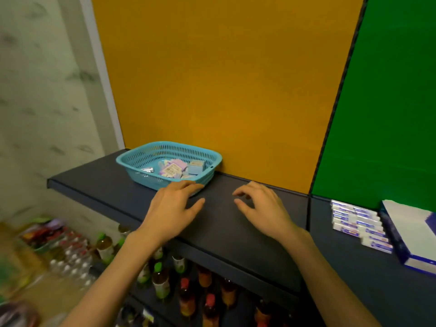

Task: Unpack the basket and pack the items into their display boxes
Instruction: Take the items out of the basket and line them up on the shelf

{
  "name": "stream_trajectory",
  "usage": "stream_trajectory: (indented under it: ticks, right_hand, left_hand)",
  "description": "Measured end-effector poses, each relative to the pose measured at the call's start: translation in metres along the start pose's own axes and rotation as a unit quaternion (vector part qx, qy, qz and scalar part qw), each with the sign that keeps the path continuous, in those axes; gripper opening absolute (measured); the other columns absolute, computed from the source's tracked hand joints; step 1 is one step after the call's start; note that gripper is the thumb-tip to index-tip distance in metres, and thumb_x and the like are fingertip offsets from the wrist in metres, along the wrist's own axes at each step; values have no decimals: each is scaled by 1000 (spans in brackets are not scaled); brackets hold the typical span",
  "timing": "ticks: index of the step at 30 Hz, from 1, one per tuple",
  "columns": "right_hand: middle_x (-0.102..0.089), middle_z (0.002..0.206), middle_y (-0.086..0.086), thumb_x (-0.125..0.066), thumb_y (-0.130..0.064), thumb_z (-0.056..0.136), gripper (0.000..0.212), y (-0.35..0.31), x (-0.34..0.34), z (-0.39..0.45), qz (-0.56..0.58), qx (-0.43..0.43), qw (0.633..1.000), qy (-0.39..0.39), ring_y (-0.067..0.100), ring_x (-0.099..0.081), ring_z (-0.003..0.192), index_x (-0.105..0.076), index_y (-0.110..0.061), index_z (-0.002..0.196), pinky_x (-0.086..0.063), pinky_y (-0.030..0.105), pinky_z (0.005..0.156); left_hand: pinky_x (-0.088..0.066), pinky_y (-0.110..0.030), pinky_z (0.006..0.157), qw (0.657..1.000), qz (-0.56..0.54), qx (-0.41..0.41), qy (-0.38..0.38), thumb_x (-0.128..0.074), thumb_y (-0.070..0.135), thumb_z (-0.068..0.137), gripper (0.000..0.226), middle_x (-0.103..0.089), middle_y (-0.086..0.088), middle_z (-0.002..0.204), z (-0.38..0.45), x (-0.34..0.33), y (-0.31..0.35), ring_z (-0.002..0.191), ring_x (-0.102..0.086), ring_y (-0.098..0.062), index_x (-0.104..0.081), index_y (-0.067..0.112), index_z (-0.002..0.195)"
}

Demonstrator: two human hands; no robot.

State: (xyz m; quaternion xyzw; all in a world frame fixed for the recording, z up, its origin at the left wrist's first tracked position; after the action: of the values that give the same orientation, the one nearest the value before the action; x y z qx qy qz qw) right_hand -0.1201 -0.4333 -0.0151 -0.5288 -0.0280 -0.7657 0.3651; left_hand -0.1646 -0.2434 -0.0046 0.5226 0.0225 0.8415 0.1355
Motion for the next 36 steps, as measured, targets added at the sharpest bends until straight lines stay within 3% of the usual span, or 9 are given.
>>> stream_trajectory:
  ticks: [8,15,18,20,22,27,36]
  right_hand:
    - [-61,110,-11,-60,-36,96,18,-106,-61,61,16,20,1000,-2,12,-57,106,-64,-31,113,-48,39,89]
    - [-58,101,-12,-59,-35,97,16,-181,-97,110,-11,24,1000,3,12,-58,97,-66,-29,110,-47,35,81]
    - [-59,101,-11,-60,-35,96,14,-200,-108,129,-22,11,1000,11,11,-58,97,-66,-29,108,-47,39,90]
    - [-61,102,-9,-61,-36,96,13,-206,-117,139,-33,-1,999,13,12,-58,97,-66,-31,107,-44,46,98]
    - [-61,103,-9,-61,-37,95,14,-210,-125,148,-47,-12,999,10,13,-58,98,-65,-31,107,-45,48,97]
    - [-62,103,-6,-60,-35,95,16,-208,-134,172,-89,-30,996,9,16,-59,97,-67,-29,109,-43,34,78]
    - [-64,108,-7,-60,-33,95,19,-157,-136,213,-101,-87,990,35,15,-59,99,-67,-28,112,-44,33,78]
  left_hand:
    - [-49,-40,95,999,3,46,14,-51,51,97,46,-54,13,141,-37,46,-128,126,-51,-15,-53,34,140]
    - [-49,-42,97,999,4,44,11,-49,52,97,45,-56,12,139,-51,83,-233,122,-53,-15,-53,36,138]
    - [-48,-41,97,999,6,44,13,-49,52,97,45,-56,10,139,-46,96,-270,125,-52,-16,-53,35,139]
    - [-47,-41,98,999,6,38,10,-49,51,98,45,-56,8,140,-39,101,-288,126,-51,-17,-53,34,139]
    - [-47,-42,98,1000,2,31,8,-49,51,98,45,-56,7,140,-28,103,-303,126,-51,-18,-53,34,139]
    - [-47,-42,97,1000,-21,2,13,-49,50,98,44,-57,6,138,5,99,-324,126,-52,-18,-53,34,139]
    - [-50,-42,89,997,-39,-57,-21,-50,52,97,41,-63,6,121,92,57,-329,113,-55,-16,-59,33,131]
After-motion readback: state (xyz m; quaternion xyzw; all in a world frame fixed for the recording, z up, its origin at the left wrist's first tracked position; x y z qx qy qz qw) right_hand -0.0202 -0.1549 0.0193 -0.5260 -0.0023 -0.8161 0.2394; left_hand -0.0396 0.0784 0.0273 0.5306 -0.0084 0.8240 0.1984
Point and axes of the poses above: each hand's wrist, its own z-axis towards the middle knuckle, its own x-axis out of the back of the hand, y = z × x, the point moved 9 cm from there along z, towards the middle knuckle
